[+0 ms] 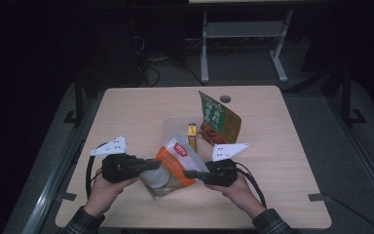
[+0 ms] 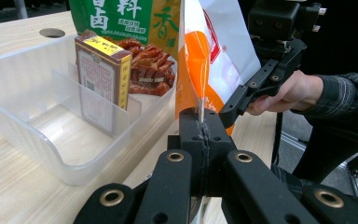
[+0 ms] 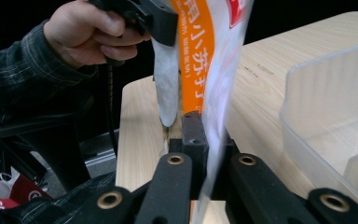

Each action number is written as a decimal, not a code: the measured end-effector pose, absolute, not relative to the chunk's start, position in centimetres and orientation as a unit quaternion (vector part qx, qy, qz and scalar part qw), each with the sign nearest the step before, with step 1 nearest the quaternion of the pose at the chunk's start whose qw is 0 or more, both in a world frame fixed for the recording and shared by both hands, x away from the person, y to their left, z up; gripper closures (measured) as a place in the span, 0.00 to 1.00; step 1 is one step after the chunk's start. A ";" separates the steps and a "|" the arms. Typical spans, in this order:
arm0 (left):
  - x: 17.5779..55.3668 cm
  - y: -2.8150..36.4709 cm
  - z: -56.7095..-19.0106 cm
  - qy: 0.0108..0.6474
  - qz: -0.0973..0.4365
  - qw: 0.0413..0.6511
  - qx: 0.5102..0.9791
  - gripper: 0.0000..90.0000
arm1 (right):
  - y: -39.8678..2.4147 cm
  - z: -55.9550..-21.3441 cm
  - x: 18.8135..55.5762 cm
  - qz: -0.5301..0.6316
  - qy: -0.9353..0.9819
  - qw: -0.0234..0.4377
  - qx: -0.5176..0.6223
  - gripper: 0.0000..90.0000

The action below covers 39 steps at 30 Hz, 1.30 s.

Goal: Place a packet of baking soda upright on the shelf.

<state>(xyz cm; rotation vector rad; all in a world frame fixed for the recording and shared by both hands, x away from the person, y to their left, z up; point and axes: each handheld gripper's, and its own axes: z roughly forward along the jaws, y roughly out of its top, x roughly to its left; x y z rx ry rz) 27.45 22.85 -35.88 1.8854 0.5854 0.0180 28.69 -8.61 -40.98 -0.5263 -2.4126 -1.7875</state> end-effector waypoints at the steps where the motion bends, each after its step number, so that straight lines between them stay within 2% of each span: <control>1: 27.5 22.9 -35.9 0.247 0.007 0.552 0.796 1.00 | -8.6 -41.0 28.7 -0.586 -0.791 0.047 -0.172 0.99; 14: 27.6 22.8 -36.1 0.246 0.013 0.550 0.798 0.99 | -8.7 -40.3 28.7 -0.585 -0.794 0.057 -0.155 1.00; 22: 28.0 22.6 -36.8 0.250 0.030 0.517 0.818 0.91 | -8.5 -39.1 28.7 -0.585 -0.797 0.068 -0.133 1.00; 23: 28.1 22.5 -36.9 0.253 0.028 0.515 0.818 0.87 | -8.4 -38.8 28.6 -0.585 -0.798 0.069 -0.127 1.00; 25: 28.2 22.3 -37.2 0.255 0.029 0.506 0.824 0.85 | -8.2 -38.7 28.6 -0.587 -0.797 0.067 -0.120 1.00; 28: 28.2 22.4 -37.4 0.261 0.043 0.496 0.827 0.74 | -7.9 -38.5 28.5 -0.586 -0.799 0.073 -0.115 1.00; 29: 28.3 22.5 -37.4 0.264 0.043 0.496 0.826 0.74 | -7.8 -38.4 28.5 -0.586 -0.799 0.073 -0.115 1.00; 30: 28.3 22.7 -37.4 0.268 0.047 0.497 0.824 0.66 | -7.7 -38.4 28.4 -0.580 -0.803 0.068 -0.114 1.00; 31: 28.4 22.9 -37.5 0.272 0.046 0.495 0.824 0.66 | -7.7 -38.4 28.4 -0.580 -0.803 0.068 -0.114 1.00; 34: 28.2 23.3 -38.1 0.282 0.048 0.488 0.825 0.55 | -7.9 -38.3 28.4 -0.573 -0.809 0.061 -0.116 1.00; 37: 27.4 23.7 -40.1 0.287 0.033 0.462 0.838 0.44 | -8.5 -37.8 28.5 -0.569 -0.812 0.053 -0.120 1.00; 39: 27.2 23.7 -40.4 0.291 0.028 0.459 0.839 0.40 | -8.5 -37.7 28.6 -0.569 -0.812 0.048 -0.119 1.00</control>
